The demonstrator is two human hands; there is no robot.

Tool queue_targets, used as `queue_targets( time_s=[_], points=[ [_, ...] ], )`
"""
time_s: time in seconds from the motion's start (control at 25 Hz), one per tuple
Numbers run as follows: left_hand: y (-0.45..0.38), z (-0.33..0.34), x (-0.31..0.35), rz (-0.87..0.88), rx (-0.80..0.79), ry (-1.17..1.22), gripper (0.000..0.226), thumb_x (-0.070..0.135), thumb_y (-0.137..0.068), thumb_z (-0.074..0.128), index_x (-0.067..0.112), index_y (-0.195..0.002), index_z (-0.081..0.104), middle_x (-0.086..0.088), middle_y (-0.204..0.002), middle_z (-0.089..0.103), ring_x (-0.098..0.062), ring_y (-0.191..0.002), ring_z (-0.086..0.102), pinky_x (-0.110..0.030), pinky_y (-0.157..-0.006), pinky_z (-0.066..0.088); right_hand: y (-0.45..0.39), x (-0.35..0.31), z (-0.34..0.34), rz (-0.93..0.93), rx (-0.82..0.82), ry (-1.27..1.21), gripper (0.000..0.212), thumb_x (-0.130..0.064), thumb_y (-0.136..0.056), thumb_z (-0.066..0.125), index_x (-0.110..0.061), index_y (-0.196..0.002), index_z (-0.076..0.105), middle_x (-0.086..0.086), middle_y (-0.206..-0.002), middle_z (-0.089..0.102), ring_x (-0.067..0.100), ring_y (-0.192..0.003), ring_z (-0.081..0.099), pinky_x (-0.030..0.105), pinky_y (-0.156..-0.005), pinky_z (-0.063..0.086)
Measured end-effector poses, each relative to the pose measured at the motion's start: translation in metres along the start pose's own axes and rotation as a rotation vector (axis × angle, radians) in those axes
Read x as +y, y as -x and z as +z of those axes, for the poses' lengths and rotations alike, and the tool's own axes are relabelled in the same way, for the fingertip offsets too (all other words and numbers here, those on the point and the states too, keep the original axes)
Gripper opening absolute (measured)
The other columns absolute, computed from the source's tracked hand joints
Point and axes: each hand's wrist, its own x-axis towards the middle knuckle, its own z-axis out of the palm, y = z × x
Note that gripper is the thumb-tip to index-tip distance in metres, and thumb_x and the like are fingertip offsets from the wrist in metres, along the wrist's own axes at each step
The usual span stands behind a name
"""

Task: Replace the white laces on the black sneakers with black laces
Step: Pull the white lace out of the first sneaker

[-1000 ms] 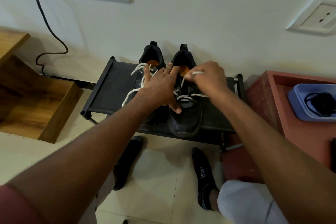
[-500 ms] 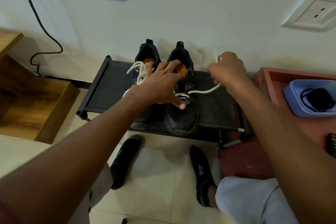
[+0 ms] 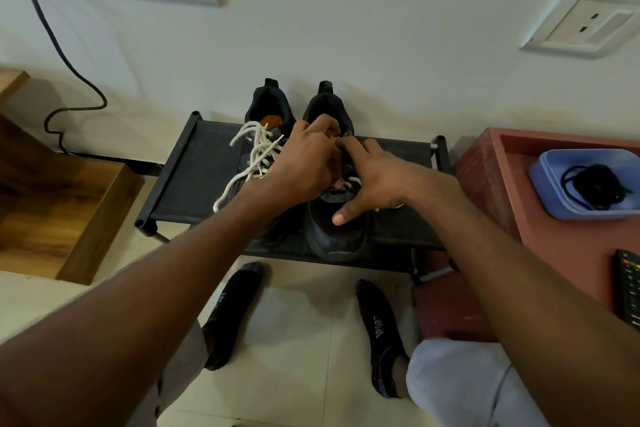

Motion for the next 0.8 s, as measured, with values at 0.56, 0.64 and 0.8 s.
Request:
queue_targets(
  time_s=[0.56, 0.64, 0.8],
  points=[
    [0.009, -0.005, -0.014, -0.094, 0.032, 0.142, 0.018, 0.031, -0.084, 0.085, 0.015, -0.090, 0.080, 0.007, -0.093, 0.048, -0.015, -0.093, 0.052, -0.020, -0.066, 0.033, -0.011, -0.003, 0.015, 0.026, 0.118, -0.070, 0.140, -0.053, -0.045, 0.103, -0.054, -0.149, 0.008, 0.002, -0.154, 0.024, 0.046, -0.130, 0.054, 0.061, -0.095, 0.055],
    [0.006, -0.003, -0.009, -0.049, 0.018, 0.104, 0.021, 0.039, -0.089, 0.079, 0.019, -0.095, 0.080, 0.006, -0.091, 0.048, -0.016, -0.088, 0.052, -0.022, -0.063, 0.031, -0.011, 0.000, 0.014, 0.002, 0.110, -0.086, 0.145, -0.052, -0.048, 0.102, -0.051, -0.154, 0.003, 0.003, -0.158, 0.021, 0.045, -0.134, 0.051, 0.060, -0.098, 0.054],
    [0.000, 0.002, 0.001, -0.080, -0.045, 0.094, 0.017, 0.036, -0.084, 0.084, 0.021, -0.093, 0.084, 0.003, -0.093, 0.057, -0.019, -0.089, 0.060, -0.023, -0.063, 0.036, -0.009, 0.006, 0.015, -0.014, 0.115, -0.111, 0.148, -0.052, -0.051, 0.102, -0.050, -0.156, -0.002, 0.003, -0.160, 0.020, 0.042, -0.141, 0.046, 0.061, -0.104, 0.051]
  ],
)
